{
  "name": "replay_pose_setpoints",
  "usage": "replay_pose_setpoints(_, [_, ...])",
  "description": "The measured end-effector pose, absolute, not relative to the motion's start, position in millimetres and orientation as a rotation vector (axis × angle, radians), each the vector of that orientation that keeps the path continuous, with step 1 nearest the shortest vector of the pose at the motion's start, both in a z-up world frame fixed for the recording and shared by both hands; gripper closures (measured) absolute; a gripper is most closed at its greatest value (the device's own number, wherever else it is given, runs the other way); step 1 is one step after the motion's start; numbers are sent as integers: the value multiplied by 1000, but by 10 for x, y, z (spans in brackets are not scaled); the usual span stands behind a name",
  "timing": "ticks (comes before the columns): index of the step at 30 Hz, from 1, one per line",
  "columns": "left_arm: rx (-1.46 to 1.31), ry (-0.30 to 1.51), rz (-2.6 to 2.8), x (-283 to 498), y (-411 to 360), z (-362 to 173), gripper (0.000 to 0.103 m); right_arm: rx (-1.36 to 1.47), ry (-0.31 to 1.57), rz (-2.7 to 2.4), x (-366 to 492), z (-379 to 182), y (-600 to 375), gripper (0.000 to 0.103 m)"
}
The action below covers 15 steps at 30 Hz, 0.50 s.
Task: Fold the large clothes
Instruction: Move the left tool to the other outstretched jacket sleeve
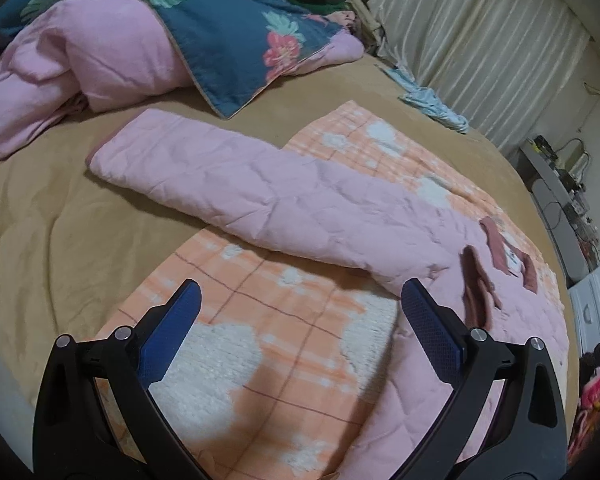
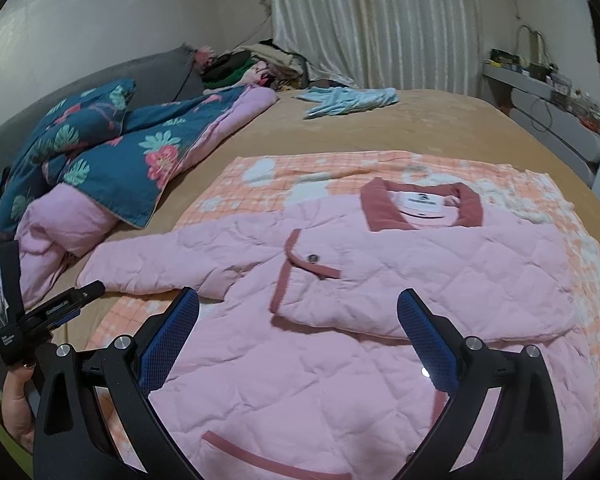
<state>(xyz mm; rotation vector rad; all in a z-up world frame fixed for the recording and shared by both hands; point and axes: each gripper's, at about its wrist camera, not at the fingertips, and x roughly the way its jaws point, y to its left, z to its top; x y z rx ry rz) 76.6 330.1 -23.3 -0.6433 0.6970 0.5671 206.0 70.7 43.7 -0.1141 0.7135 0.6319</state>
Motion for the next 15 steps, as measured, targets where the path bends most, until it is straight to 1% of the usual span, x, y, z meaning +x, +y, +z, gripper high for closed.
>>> replay_pose_setpoints(15, [-789, 690, 656, 734, 3867, -635, 9, -259, 749, 754, 2010, 71, 1665, 4])
